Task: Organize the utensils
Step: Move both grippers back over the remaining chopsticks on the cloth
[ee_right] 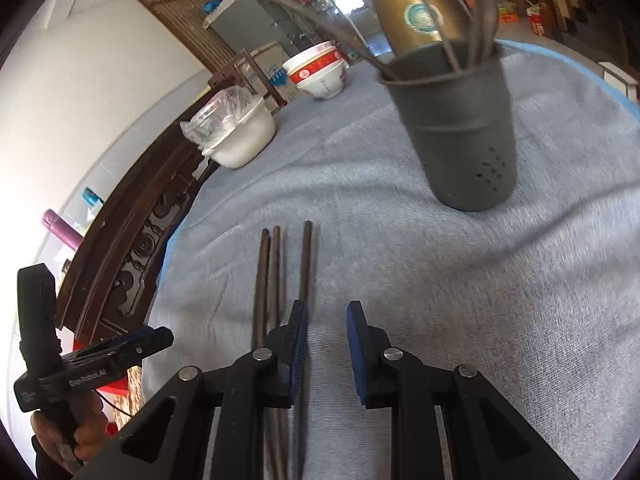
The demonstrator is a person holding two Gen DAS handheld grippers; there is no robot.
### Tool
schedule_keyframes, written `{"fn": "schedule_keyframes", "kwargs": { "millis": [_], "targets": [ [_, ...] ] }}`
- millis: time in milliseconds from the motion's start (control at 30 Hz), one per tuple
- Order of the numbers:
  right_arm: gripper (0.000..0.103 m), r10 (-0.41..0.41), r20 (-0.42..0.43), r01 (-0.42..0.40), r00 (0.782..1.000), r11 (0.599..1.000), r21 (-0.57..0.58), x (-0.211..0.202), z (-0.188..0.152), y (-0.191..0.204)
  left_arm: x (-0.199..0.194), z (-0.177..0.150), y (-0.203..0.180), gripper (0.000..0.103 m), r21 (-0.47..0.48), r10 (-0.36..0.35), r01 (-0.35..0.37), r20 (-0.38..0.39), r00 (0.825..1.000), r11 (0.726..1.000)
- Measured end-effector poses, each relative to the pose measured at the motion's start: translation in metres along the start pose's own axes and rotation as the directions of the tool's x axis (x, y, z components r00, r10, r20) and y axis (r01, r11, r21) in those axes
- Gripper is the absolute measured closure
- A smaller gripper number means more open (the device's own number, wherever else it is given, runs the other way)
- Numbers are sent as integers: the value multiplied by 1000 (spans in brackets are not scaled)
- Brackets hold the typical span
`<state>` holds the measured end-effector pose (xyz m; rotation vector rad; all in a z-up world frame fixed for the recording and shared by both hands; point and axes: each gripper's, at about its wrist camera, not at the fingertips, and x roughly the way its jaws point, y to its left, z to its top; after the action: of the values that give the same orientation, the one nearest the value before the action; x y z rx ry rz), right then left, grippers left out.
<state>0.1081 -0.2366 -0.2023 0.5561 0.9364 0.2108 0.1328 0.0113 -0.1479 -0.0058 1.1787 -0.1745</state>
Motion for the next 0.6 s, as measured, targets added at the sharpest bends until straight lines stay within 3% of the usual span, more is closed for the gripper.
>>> {"fn": "schedule_keyframes", "kwargs": {
  "millis": [100, 400, 600],
  "targets": [
    [78, 43, 27, -43, 999, 999, -2, 2, -2, -6, 3, -2, -8, 37, -1, -2, 2, 18, 1000, 1000],
    [78, 71, 110, -73, 991, 997, 17, -3, -10, -18, 22, 2, -47, 37, 65, 36, -41, 65, 997, 997],
    [78, 46, 153, -36, 987, 997, -65, -6, -15, -8, 41, 10, -62, 37, 59, 22, -26, 58, 998, 998]
  ]
}}
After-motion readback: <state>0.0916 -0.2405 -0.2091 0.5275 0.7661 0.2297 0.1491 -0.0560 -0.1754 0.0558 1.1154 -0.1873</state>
